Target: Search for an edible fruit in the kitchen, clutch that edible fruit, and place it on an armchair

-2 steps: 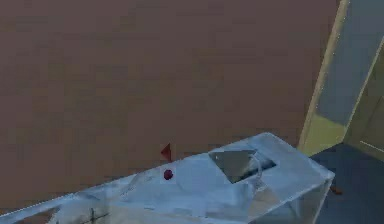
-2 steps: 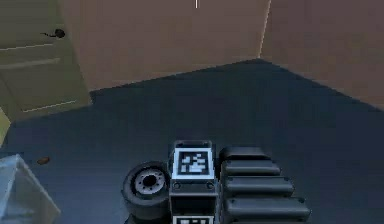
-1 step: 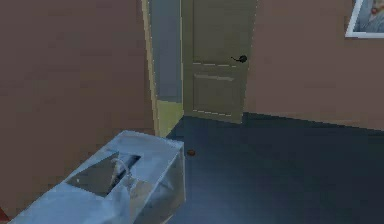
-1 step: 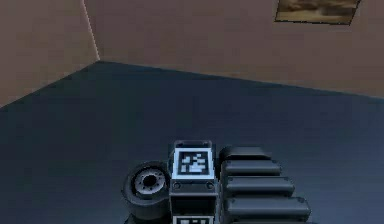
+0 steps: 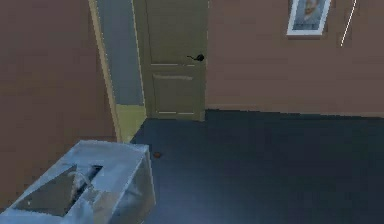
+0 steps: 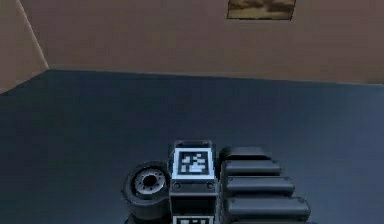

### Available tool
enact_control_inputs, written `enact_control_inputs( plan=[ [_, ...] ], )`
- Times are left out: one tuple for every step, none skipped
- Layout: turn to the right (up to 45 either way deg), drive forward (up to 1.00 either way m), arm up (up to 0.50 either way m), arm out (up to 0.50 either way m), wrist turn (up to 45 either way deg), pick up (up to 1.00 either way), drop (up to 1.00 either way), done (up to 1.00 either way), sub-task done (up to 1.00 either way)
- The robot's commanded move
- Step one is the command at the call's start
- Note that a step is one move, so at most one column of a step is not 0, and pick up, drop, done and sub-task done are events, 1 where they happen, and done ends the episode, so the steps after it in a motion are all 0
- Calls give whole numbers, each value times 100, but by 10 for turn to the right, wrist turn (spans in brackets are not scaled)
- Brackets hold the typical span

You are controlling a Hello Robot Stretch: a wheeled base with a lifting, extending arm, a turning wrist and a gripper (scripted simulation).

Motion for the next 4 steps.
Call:
enact_control_inputs(
  plan=[
    [30,0,0,0,0,0,0,0,0],
    [0,100,0,0,0,0,0,0,0],
    [0,30,0,0,0,0,0,0,0],
    [-360,0,0,0,0,0,0,0,0]
  ],
)
